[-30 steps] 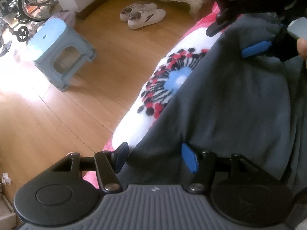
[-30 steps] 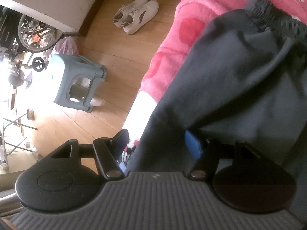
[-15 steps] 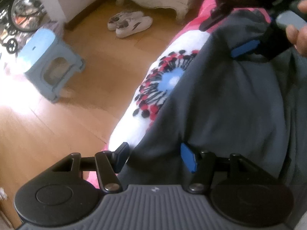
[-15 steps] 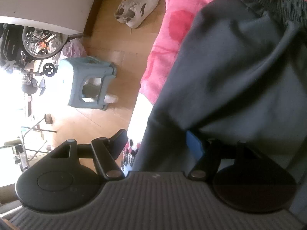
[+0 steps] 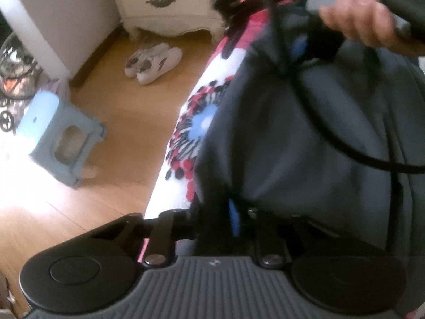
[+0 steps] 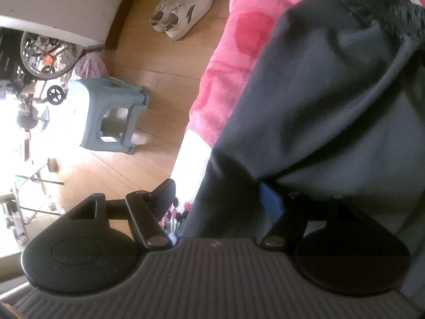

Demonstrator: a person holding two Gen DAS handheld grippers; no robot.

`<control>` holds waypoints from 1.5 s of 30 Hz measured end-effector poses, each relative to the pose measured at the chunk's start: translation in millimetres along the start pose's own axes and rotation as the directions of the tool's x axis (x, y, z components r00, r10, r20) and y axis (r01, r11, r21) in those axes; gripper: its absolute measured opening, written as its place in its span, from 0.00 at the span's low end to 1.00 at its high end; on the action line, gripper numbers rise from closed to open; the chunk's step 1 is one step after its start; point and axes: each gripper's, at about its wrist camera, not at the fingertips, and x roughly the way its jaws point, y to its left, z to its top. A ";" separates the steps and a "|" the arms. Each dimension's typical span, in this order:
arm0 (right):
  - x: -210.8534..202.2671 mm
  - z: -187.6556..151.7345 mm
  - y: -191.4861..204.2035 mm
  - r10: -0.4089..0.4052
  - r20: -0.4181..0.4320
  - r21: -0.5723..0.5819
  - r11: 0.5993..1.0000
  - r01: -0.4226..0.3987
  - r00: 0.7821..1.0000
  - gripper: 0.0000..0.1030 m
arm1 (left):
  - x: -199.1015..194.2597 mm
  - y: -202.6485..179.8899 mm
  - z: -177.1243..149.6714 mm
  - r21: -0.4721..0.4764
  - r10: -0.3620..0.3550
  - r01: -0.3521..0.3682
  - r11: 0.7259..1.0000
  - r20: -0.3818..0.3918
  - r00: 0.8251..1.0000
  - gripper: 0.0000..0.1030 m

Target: Fold clothes

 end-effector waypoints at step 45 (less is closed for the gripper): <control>-24.5 -28.2 -76.3 0.238 0.154 0.011 0.970 -0.243 0.959 0.03 | -58.0 -70.0 -15.7 0.276 -0.188 0.129 0.952 0.199 0.962 0.01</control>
